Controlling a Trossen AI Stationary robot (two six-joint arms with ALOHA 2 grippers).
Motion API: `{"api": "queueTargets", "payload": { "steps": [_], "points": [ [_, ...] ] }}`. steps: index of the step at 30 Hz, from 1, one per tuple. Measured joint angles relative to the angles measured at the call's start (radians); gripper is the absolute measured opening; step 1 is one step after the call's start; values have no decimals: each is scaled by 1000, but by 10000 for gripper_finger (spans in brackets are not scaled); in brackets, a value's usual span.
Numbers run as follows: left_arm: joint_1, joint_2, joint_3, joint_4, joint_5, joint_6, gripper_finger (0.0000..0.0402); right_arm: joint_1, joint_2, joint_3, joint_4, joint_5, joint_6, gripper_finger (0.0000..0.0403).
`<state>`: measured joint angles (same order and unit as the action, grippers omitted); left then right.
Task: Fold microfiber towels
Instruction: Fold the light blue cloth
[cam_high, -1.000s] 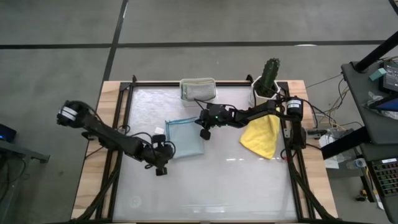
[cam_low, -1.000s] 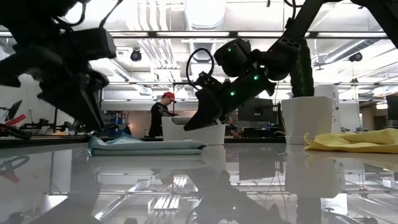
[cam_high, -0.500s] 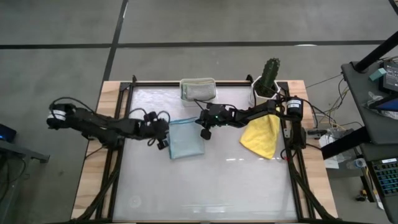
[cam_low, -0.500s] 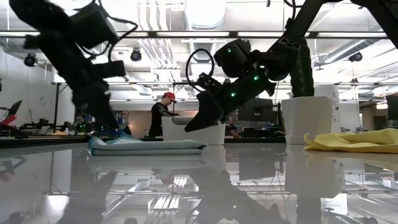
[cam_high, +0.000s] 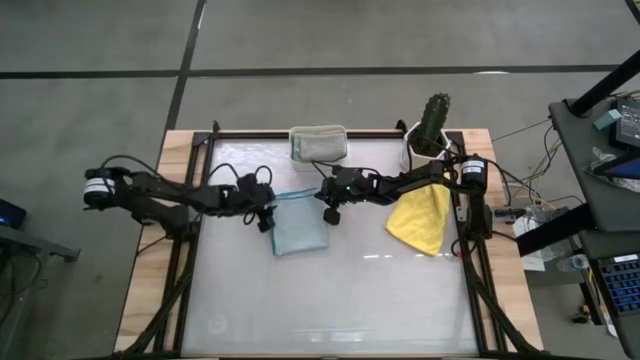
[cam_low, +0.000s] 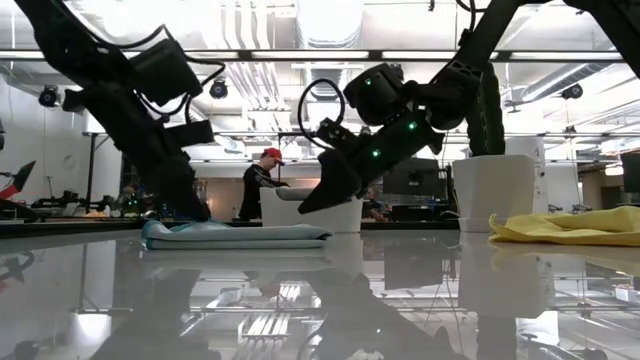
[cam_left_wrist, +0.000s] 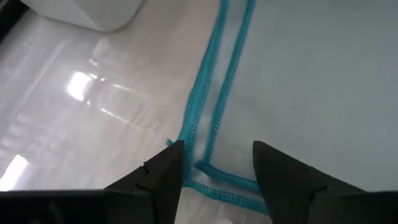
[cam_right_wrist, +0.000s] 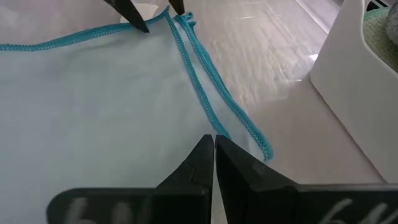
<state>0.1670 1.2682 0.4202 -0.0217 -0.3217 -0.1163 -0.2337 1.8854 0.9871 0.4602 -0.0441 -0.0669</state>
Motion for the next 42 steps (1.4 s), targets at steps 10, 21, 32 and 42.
{"api": "queueTargets", "payload": {
  "steps": [10, 21, 32, 42],
  "points": [
    [0, 18, 6, 8, 31, 1, 58, 0, 0, 0, -16, 0, -4, 9],
    [1, 4, 7, 4, -14, 25, 1, 0, 0, 0, -22, 0, -4, 9],
    [9, -6, 13, -24, -108, 31, 0, -3, 0, 0, -21, 1, 3, 9],
    [11, 17, 12, -21, -117, -17, 0, -3, 0, 0, -13, 18, 16, 9]
  ]
}}
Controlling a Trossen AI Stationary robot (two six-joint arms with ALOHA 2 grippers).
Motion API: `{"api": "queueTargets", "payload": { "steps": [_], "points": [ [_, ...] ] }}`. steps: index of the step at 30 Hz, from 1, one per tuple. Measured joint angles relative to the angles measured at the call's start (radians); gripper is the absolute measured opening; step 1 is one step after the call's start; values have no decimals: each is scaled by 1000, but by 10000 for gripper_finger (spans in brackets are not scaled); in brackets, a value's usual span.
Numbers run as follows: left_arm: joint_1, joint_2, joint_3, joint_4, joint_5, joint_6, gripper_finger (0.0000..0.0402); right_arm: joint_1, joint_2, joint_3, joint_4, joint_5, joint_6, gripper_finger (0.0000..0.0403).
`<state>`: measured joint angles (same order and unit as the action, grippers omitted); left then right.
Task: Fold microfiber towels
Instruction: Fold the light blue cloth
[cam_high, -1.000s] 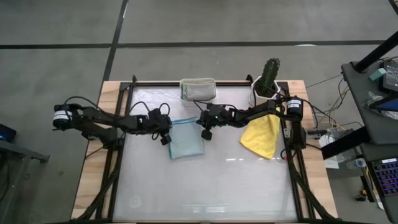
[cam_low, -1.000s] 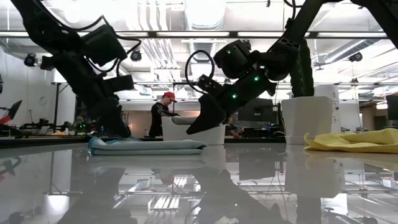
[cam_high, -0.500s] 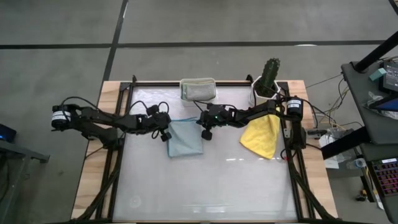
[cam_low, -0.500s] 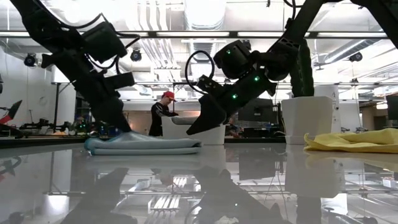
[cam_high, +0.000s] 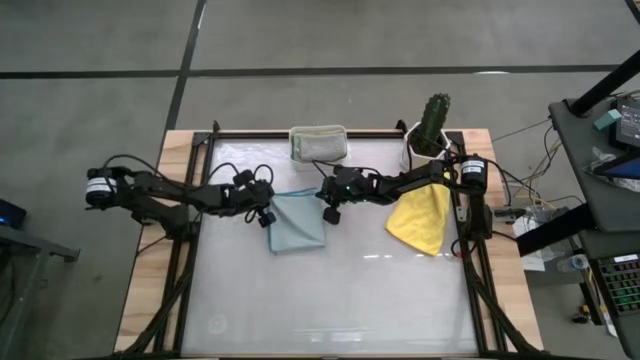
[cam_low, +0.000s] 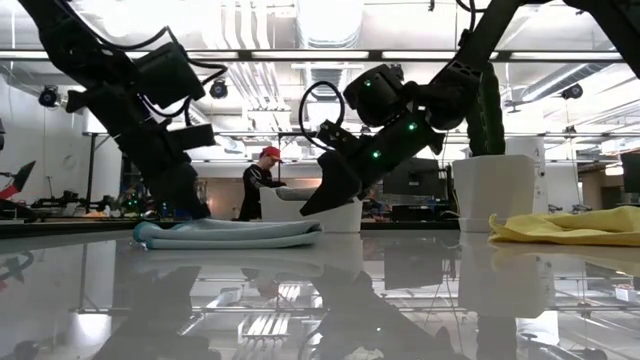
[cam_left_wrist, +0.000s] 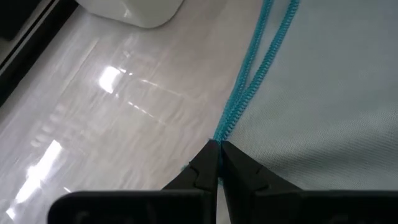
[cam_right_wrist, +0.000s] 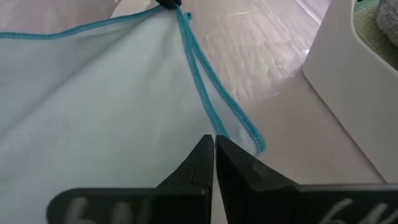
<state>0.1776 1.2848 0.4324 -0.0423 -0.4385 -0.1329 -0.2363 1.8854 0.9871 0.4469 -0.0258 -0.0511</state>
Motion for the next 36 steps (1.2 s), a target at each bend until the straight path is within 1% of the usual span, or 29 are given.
{"api": "queueTargets", "payload": {
  "steps": [6, 8, 11, 14, 16, 17, 18, 21, 23, 24, 27, 30, 33, 36],
  "points": [
    [0, 14, 0, 0, 3, -42, 0, -2, 0, 0, 0, 0, 11, 13],
    [0, 17, 0, 0, 4, -45, 8, -2, 0, 0, 0, 0, 11, 20],
    [0, 9, 1, -4, 9, -43, 36, -2, 0, 0, 12, 0, 14, 31],
    [0, -16, 18, -19, 23, -21, 76, -2, 0, 0, 40, -1, 14, 39],
    [-1, -33, 27, -31, 31, -13, 103, -2, 0, 0, 55, -21, 17, 39],
    [-1, -44, 29, -41, 50, -11, 115, -2, 0, 0, 65, -35, 29, 37],
    [-2, -55, 33, -45, 95, -7, 125, -2, 0, 0, 76, -46, 36, 35],
    [-13, -84, 35, -5, 307, 8, 138, 5, 5, 0, 130, -60, 53, 24],
    [-51, -84, 31, 44, 393, 9, 134, 13, 22, 2, 186, -60, 54, 17],
    [-77, -78, 27, 61, 410, 9, 129, 18, 41, 2, 219, -61, 56, 13],
    [-160, -48, 21, 84, 418, 8, 103, 26, 97, 3, 298, -61, 70, 9],
    [-232, -17, 19, 80, 422, -20, 71, 23, 139, 12, 311, -56, 113, 9],
    [-279, 13, 19, 82, 436, -64, 41, 17, 159, 22, 311, -49, 134, 9],
    [-302, 52, 17, 83, 448, -110, 15, 8, 161, 26, 306, -41, 138, 9]
  ]
}}
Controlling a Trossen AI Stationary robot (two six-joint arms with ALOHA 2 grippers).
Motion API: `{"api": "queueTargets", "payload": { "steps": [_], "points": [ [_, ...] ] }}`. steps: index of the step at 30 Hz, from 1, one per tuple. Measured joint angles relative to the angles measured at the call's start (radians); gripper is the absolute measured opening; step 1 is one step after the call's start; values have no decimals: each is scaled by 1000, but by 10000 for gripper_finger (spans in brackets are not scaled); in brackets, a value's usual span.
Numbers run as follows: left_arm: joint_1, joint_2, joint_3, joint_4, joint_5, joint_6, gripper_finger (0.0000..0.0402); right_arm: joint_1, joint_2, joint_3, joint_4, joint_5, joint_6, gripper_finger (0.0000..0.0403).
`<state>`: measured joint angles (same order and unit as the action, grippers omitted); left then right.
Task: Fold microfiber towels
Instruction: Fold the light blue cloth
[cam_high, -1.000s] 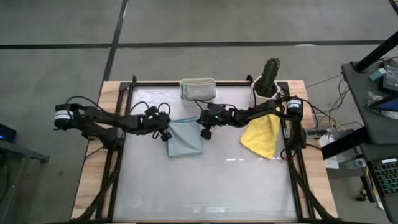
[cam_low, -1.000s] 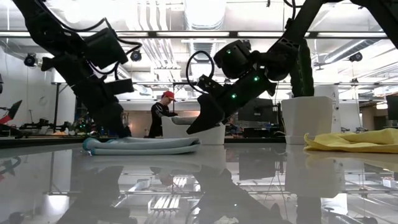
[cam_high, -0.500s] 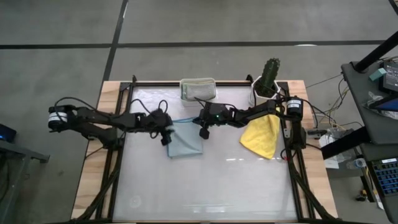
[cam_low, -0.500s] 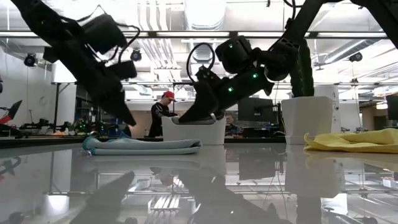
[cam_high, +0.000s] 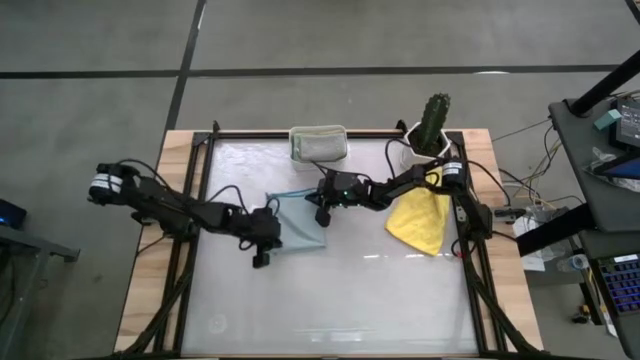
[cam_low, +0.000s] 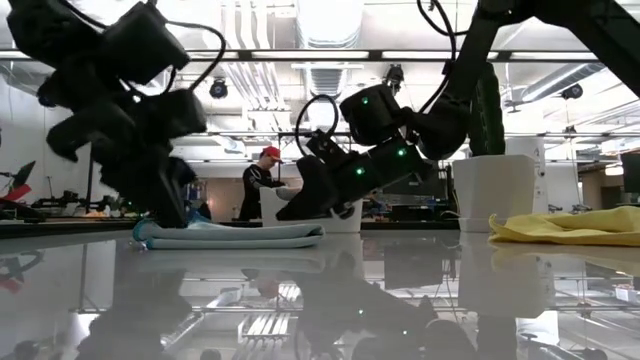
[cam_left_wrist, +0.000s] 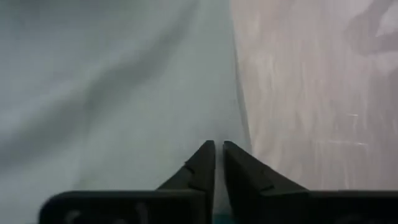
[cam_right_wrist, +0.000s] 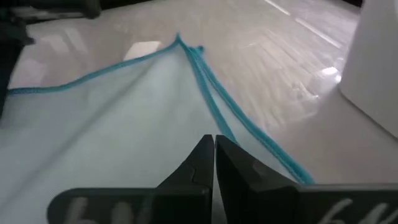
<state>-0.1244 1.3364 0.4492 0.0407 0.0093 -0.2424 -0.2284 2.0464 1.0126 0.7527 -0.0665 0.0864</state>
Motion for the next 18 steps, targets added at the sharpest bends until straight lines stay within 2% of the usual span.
{"api": "queueTargets", "payload": {
  "steps": [3, 9, 18],
  "points": [
    [-5, 47, 0, 6, 1, -36, 2, -12, 0, 0, -29, 15, -5, 9],
    [-5, 100, 4, 24, 14, -59, 3, -36, 0, 0, -70, 23, -7, 8],
    [-5, 42, -1, 0, 28, -62, 3, -41, -23, 0, -77, 23, -26, 8]
  ]
}}
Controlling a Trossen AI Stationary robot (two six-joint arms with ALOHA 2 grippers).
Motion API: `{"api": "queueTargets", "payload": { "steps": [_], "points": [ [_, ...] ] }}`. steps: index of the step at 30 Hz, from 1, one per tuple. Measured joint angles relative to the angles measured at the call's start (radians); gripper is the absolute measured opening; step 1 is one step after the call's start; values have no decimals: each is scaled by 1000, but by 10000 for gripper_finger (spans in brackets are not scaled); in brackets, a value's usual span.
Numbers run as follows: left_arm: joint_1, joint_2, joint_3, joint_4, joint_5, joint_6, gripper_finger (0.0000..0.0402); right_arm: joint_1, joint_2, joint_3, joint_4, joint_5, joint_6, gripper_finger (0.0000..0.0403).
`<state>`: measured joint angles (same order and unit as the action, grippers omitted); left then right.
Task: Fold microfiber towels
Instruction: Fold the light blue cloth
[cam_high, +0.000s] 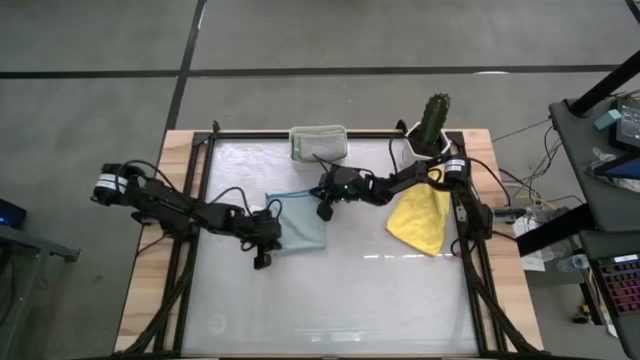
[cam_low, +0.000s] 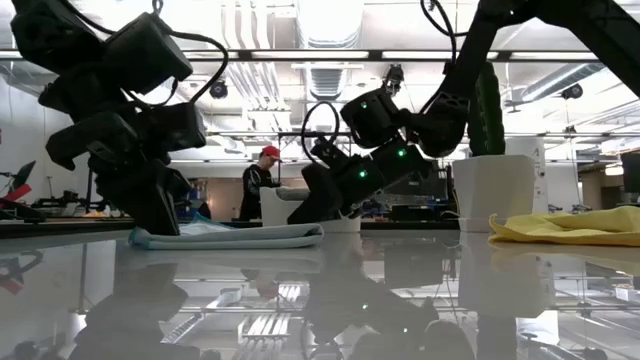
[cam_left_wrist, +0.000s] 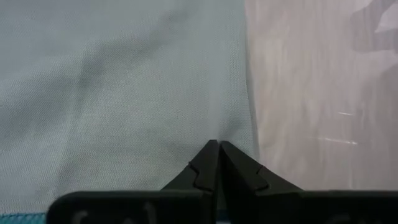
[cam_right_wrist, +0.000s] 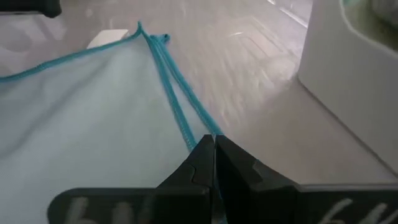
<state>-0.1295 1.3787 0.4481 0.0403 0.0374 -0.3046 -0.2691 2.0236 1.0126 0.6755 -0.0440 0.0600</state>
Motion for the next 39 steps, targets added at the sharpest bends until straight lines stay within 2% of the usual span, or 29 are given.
{"api": "queueTargets", "payload": {
  "steps": [5, 11, 21, 32, 39],
  "points": [
    [0, -35, -1, 5, 1, -3, 3, 14, -62, 0, -62, -10, -9, 8],
    [0, -22, 0, 24, -9, -30, 3, 74, -93, 8, -38, -119, 8, 8],
    [-2, -6, 0, 29, -11, -31, 3, 200, 20, 98, -14, -93, -23, 8],
    [-5, -6, -7, 28, -12, -33, 3, 170, 99, 141, -77, -83, 20, 8],
    [-6, -7, -28, 39, -17, -72, 3, 145, 89, 146, -102, -42, 1, 8]
  ]
}}
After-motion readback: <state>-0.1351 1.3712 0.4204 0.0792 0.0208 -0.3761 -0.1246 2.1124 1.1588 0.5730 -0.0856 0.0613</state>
